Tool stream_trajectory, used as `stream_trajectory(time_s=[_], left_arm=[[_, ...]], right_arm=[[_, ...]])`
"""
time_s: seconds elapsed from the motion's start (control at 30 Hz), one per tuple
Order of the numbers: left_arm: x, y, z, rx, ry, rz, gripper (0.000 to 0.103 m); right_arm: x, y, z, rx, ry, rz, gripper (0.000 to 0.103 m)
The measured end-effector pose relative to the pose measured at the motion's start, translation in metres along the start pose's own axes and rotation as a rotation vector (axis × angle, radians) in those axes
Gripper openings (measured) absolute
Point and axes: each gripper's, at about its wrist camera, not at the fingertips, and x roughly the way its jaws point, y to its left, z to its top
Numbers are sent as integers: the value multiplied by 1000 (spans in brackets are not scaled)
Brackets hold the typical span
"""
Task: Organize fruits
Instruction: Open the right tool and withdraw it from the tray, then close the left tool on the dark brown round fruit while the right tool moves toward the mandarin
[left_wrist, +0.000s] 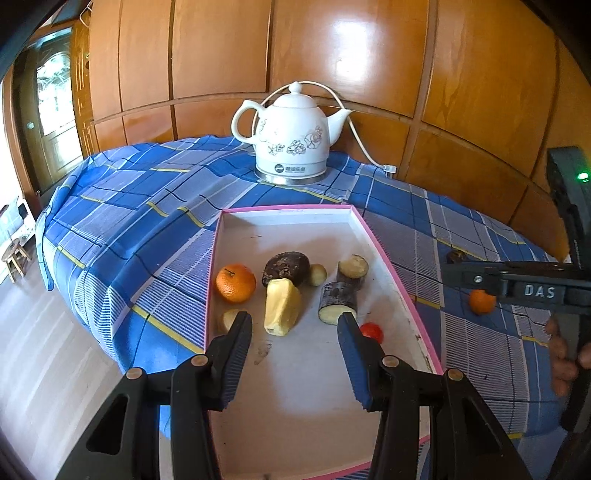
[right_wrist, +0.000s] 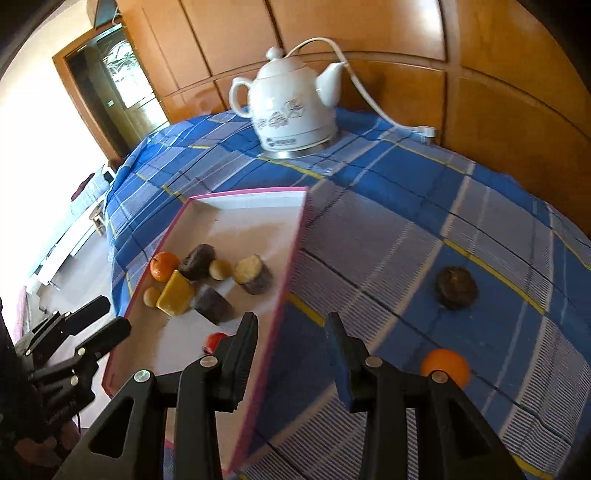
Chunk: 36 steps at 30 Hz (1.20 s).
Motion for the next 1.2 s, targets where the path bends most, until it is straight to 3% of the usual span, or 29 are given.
stream_trajectory(time_s=[0.8,0.97,1.2], left_arm=[[6,-33,4,89,26,-8,50],[9,-46,6,121,33,-11,52],[17,-72,11,174,46,-30,52]], right_arm=[[-77,-165,-44,162,-10,-316,38],[-76,-200,-59,266,-7,-343,38],[-81,-210,-60,318,-16,-347,38]])
